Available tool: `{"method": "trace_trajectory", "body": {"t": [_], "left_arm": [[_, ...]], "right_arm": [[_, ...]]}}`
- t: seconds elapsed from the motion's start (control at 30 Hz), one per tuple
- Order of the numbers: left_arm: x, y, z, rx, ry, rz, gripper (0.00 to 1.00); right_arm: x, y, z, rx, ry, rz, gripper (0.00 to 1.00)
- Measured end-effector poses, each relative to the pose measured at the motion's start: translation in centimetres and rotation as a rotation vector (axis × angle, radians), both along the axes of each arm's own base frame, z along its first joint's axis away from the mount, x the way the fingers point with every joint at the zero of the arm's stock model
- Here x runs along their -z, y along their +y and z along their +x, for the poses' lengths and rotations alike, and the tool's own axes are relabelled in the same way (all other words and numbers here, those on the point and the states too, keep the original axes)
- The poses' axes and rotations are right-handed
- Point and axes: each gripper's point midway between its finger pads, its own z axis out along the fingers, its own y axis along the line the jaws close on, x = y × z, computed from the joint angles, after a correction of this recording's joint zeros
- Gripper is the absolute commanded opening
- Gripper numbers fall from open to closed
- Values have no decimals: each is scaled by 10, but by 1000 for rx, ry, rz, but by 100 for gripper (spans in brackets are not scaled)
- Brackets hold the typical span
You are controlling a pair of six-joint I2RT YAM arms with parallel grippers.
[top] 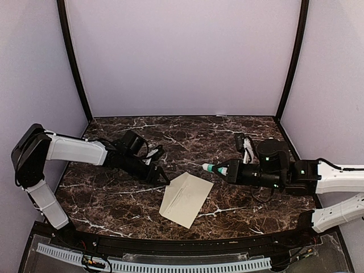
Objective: Place the letter into the envelope and seal it
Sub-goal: Paint the envelope at the center of the board.
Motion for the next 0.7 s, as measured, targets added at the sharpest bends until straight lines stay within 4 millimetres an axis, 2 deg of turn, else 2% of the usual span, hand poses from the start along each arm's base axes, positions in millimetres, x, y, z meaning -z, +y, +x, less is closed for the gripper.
{"method": "trace_trajectory", "body": {"t": [0.17,0.37,0.5,0.7], "left_arm": [[11,-7,7,-14,16,-7,60],[18,-20,13,-9,18,-15,53],[27,-26,14,3,29,-2,44],[32,-32,12,24,20,18,22]], "right_arm": [[9,3,4,11,2,-31,4],[8,8,10,17,-15,-47,4],[5,8,11,20,-23,-38,4],[2,9,11,19,-31,-19,4]]}}
